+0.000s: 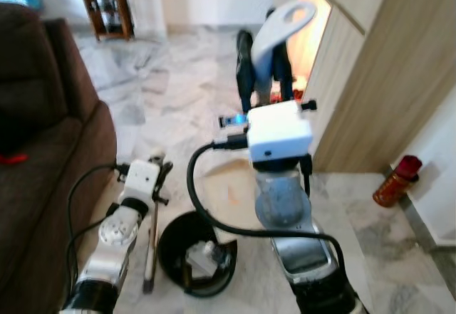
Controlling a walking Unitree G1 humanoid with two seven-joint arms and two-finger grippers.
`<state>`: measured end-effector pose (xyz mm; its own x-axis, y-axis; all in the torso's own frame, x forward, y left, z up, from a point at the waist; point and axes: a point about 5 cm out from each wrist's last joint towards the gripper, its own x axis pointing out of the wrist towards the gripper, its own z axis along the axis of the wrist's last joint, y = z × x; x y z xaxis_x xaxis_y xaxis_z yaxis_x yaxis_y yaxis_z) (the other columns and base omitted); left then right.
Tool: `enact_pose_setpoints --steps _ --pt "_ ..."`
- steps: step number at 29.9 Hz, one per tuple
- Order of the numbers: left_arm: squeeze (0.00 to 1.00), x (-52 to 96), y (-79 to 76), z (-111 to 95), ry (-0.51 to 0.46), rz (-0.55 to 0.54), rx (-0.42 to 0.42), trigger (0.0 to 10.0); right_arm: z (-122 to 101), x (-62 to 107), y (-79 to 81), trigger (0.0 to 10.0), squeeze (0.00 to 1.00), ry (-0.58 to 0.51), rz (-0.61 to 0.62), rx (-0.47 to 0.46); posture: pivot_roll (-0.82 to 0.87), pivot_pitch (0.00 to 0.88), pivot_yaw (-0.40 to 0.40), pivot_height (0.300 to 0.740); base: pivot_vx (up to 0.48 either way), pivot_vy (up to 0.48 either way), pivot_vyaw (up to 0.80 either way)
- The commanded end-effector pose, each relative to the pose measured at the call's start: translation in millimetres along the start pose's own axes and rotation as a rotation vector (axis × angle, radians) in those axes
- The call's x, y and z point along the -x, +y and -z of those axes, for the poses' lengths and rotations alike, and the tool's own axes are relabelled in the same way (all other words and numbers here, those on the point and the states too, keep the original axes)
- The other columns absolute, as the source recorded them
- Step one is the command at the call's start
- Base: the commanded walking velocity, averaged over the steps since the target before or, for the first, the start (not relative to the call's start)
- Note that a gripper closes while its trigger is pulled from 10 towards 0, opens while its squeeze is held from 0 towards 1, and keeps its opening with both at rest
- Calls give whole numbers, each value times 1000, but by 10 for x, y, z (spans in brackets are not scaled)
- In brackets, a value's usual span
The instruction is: Sweep floor
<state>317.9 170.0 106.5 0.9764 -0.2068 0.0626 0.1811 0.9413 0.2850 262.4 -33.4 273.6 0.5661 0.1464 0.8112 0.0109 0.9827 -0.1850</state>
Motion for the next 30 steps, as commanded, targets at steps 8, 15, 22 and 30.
enact_pose_setpoints --steps 8,15,22,30 --pt "0 -8 22 -78 -43 1 -23 10000 -85 -51 -44 10000 0 -52 15 9 1 0 11 740 0 0 0" --pt "0 17 12 -48 -34 8 -23 10000 258 -19 -506 10000 0 80 122 118 -2 0 13 740 0 0 0" --pt "0 39 7 -30 -27 12 -21 10000 497 97 -957 10000 0 169 165 307 -6 0 17 740 0 0 0" --pt "0 84 -2 -25 -33 17 -7 10000 663 268 -1242 10000 0 281 257 311 -8 0 22 740 0 0 0"
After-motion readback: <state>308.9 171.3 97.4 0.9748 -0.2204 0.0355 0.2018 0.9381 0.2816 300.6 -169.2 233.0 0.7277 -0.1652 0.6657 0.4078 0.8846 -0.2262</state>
